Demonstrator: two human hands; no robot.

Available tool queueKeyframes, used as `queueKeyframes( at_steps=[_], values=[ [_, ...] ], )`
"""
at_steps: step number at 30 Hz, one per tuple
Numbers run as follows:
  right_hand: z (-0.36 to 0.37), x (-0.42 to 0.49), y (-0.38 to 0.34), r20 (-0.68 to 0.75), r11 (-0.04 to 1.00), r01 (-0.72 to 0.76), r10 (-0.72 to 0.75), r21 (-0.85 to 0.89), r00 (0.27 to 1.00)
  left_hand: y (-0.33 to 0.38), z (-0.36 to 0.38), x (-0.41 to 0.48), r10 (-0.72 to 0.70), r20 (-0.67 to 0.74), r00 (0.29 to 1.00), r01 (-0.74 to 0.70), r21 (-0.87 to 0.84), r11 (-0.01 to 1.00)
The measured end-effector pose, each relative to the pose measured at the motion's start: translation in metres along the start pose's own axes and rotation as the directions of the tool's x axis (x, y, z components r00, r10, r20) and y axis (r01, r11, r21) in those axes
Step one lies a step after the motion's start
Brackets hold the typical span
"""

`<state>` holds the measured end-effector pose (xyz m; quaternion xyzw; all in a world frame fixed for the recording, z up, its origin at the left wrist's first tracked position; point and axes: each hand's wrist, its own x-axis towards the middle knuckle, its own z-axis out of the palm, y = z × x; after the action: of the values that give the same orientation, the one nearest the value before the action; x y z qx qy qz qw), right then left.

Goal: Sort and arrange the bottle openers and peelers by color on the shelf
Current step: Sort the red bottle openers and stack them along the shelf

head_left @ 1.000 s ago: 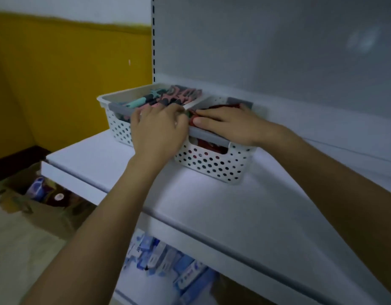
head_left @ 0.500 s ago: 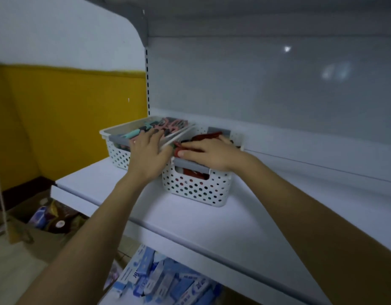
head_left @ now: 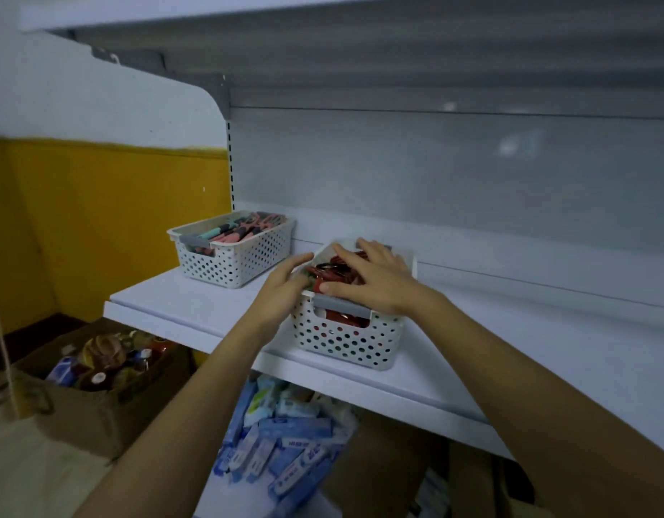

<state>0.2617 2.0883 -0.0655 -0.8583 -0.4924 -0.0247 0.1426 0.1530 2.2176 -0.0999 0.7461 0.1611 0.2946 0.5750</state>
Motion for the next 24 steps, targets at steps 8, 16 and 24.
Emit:
queueKeyframes(
  at_steps=[8, 16, 24],
  values=[
    [-0.008, -0.049, 0.04, -0.148, 0.973, -0.051, 0.086, 0.225, 0.985, 0.037, 0.052, -0.005, 0.221, 0.073, 0.972, -0.219, -0.037, 0.975],
    [0.008, -0.042, 0.085, -0.359, 0.886, 0.027, 0.159, 0.462, 0.92, 0.055, 0.092, 0.025, 0.378, 0.186, 0.907, -0.405, 0.14, 0.904],
    [0.05, -0.015, 0.078, -0.429, 0.792, -0.001, 0.332, 0.611, 0.84, 0.053, 0.087, 0.059, 0.424, 0.338, 0.84, -0.529, 0.339, 0.778]
  ],
)
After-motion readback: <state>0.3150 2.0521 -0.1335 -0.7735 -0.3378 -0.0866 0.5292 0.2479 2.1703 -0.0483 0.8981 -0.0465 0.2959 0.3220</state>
